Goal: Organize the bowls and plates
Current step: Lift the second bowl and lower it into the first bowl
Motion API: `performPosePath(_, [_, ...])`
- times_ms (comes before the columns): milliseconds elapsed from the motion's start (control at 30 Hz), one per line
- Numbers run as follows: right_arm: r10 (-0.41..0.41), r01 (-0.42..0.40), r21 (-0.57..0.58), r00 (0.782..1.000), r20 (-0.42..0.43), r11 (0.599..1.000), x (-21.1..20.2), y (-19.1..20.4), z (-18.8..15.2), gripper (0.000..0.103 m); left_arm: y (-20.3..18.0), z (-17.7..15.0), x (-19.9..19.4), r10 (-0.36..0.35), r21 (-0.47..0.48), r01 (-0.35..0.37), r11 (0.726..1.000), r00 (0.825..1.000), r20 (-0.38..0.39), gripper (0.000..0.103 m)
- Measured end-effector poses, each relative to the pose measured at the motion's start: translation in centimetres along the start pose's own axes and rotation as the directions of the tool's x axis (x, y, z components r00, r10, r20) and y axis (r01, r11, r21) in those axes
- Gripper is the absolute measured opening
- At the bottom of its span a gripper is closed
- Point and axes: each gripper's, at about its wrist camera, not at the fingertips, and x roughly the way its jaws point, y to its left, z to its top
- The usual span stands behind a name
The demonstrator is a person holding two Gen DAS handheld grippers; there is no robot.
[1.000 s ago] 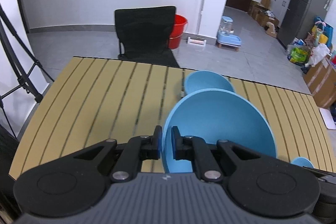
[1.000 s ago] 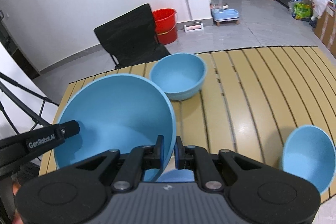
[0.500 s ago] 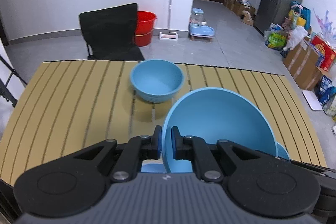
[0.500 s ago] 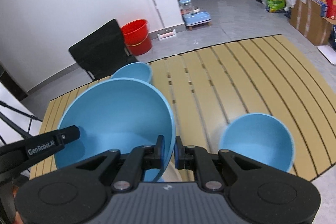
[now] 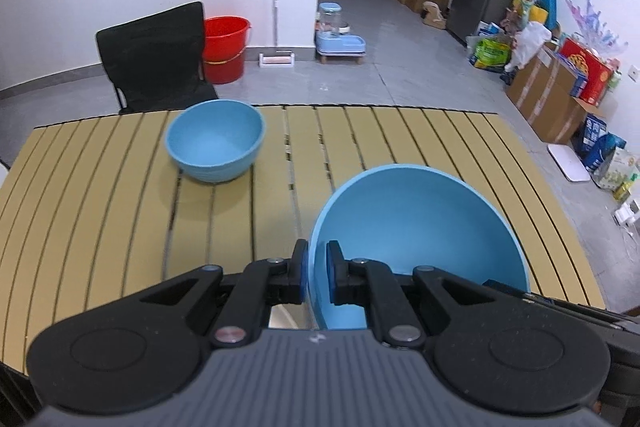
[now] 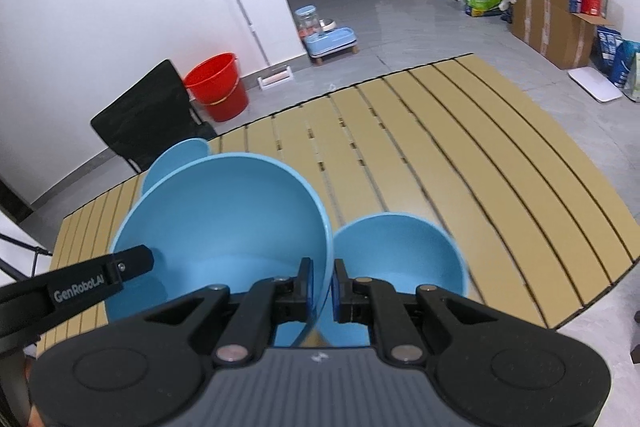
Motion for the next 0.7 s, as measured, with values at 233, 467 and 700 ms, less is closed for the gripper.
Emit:
performPosePath(233, [-0.033, 0.033, 0.035, 0.999, 0.0, 0.999, 0.2, -3.8, -0.5, 0.009, -3.1, -0.8, 1.7, -0.023, 0.027, 0.024, 0.999, 0.999, -0.024, 0.01])
performPosePath(467, [-0.056, 0.058, 0.063, 0.998, -0.021, 0.996, 1.5, -6.3, -0.7, 0.009, -4.7, -1.4, 3.8, -0.032, 0.04, 0.034, 0.999, 0.998, -0.052, 0.01])
performPosePath(700, [-0.075, 0.077, 0.065, 0.997, -0.031, 0.995, 2.8, -7.3, -0.6, 0.009, -5.3, -1.6, 5.6, -0.053, 0.039, 0.056, 0.998, 0.996, -0.074, 0.01])
